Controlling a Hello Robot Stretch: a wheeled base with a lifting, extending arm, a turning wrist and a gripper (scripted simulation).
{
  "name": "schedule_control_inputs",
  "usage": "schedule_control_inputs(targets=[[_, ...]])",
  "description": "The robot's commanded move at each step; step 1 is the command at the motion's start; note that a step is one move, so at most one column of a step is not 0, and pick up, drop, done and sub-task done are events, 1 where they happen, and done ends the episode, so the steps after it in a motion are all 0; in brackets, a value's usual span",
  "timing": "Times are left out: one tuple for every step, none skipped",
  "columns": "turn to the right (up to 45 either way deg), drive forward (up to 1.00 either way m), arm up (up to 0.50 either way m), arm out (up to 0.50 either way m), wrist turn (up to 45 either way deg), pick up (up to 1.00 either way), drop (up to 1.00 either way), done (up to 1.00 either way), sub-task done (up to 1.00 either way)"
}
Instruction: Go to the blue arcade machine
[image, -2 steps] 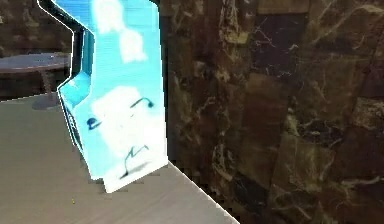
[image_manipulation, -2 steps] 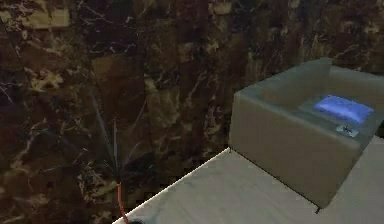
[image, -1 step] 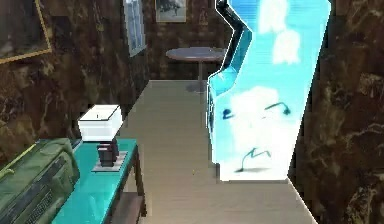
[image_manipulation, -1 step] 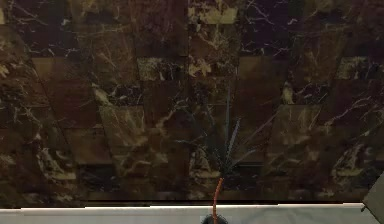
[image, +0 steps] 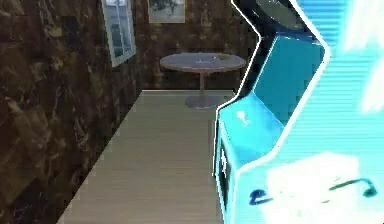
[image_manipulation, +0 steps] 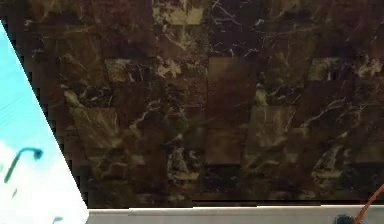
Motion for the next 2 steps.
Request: schedule_control_inputs(targets=[[27.0,0.00,0.00,0.00,0.0,0.00,0.00,0.00,0.00],[0.0,0.00,0.00,0.00,0.0,0.00,0.00,1.00,0.00]])
